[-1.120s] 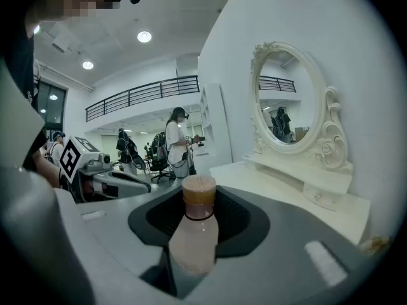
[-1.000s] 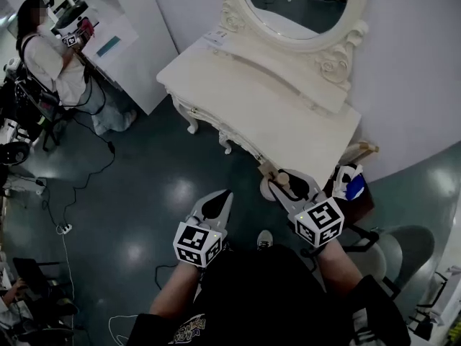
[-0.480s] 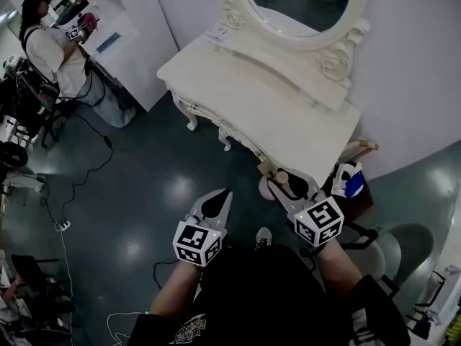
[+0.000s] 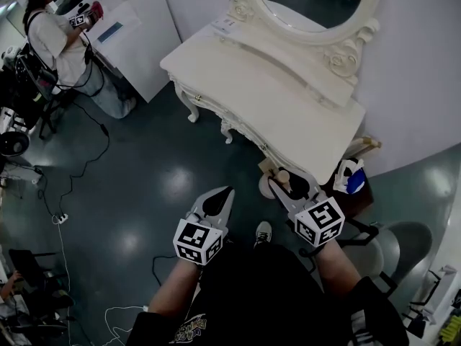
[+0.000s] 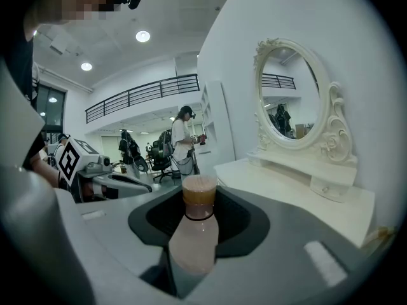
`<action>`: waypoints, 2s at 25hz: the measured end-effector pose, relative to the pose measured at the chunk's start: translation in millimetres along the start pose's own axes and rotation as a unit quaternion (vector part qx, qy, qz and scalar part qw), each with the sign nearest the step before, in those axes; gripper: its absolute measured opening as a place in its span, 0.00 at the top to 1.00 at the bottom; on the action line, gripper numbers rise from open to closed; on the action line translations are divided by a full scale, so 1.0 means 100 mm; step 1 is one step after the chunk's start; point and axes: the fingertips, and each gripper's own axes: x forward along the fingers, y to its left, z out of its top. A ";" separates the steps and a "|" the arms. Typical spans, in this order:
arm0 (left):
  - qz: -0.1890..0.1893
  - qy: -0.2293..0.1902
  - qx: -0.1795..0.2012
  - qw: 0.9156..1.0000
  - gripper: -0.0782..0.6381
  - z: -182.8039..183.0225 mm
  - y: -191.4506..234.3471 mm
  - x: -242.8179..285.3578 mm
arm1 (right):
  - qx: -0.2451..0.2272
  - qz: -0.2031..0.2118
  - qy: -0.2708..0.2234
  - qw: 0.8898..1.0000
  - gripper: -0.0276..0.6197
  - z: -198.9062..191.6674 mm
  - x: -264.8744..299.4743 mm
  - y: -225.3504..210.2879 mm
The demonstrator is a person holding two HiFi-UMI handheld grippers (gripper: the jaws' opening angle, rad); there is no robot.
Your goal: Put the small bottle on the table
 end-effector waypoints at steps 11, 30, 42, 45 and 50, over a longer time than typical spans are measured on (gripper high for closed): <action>-0.012 -0.004 -0.002 1.000 0.89 -0.02 0.22 -0.15 | 0.007 -0.015 0.000 1.000 0.70 -0.02 0.16 0.21; -0.036 -0.005 0.004 0.999 0.89 -0.07 0.61 -0.57 | 0.021 -0.047 -0.006 0.999 0.70 -0.01 0.41 0.63; -0.045 -0.013 0.011 0.999 0.89 -0.05 0.80 -0.82 | 0.027 -0.057 -0.014 0.998 0.70 0.03 0.57 0.91; -0.043 -0.012 0.011 0.999 0.89 -0.04 0.86 -0.86 | 0.031 -0.051 -0.013 0.998 0.70 0.03 0.65 0.97; -0.033 -0.009 0.003 0.999 0.89 -0.06 0.98 -0.85 | 0.031 -0.041 -0.007 0.999 0.70 0.03 0.76 0.98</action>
